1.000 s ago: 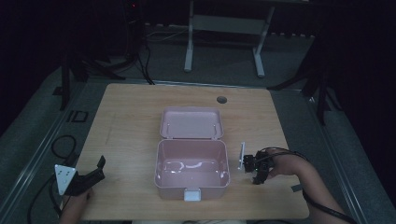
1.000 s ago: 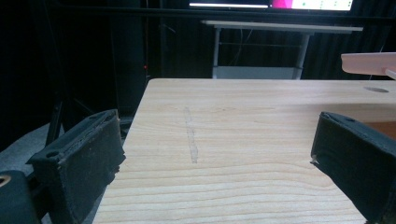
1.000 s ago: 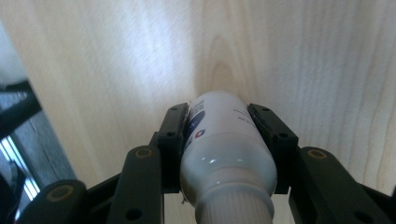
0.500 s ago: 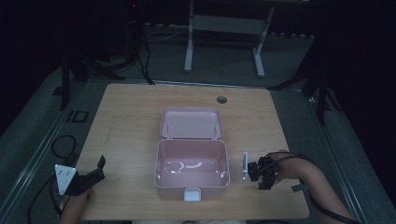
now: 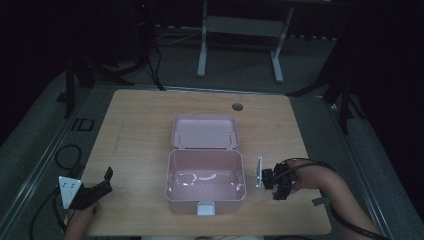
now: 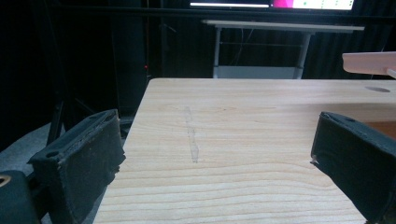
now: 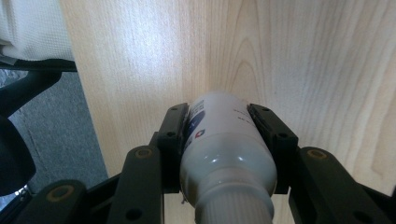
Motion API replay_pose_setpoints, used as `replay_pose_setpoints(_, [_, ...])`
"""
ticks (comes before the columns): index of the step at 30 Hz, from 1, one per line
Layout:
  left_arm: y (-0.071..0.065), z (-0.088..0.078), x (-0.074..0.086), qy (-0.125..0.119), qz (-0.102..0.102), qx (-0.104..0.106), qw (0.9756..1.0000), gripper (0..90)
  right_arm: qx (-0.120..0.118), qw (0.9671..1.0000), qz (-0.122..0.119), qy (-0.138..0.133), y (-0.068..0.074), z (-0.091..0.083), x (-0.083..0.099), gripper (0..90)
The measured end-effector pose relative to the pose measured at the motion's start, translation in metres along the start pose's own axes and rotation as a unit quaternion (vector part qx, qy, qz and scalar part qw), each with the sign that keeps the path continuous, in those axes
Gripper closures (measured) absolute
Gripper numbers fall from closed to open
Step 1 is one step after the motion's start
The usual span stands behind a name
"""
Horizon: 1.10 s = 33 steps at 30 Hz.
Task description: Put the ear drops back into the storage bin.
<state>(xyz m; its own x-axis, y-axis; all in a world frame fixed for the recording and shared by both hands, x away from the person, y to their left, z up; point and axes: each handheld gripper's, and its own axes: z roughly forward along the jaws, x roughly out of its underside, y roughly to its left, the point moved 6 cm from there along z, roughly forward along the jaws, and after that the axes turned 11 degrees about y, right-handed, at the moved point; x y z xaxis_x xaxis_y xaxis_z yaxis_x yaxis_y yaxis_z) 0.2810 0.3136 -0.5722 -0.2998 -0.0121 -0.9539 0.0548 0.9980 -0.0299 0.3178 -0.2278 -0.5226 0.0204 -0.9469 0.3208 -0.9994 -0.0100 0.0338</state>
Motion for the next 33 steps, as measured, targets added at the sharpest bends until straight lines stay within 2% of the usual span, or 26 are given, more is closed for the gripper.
replay_pose_setpoints(3, [0.0, 0.0, 0.0, 0.0, 0.0, 0.0, 1.0, 2.4, 0.001, 1.0, -0.003, -0.001, 0.0, -0.002, 0.0, 59.3])
replay_pose_setpoints(4, [0.0, 0.0, 0.0, 0.0, 0.0, 0.0, 1.0, 2.4, 0.001, 1.0, -0.001, -0.002, 0.001, -0.01, -0.002, 59.3])
replay_pose_setpoints(13, [0.0, 0.0, 0.0, 0.0, -0.001, 0.0, 1.0, 2.4, 0.008, 0.9999, 0.002, -0.013, 0.001, -0.031, -0.005, 59.3])
replay_pose_setpoints(19, [0.0, 0.0, 0.0, 0.0, -0.001, 0.0, 1.0, 2.4, 0.015, 0.9998, -0.001, -0.01, 0.002, -0.042, -0.004, 59.3])
replay_pose_setpoints(25, [0.0, 0.0, 0.0, 0.0, 0.0, 0.0, 1.0, 2.4, 0.012, 0.9999, 0.004, -0.009, 0.001, -0.05, -0.002, 59.3])
replay_pose_setpoints(33, [0.0, 0.0, 0.0, 0.0, -0.001, 0.0, 1.0, 2.4, 0.012, 0.9998, 0.009, -0.015, 0.001, -0.07, 0.001, 59.4])
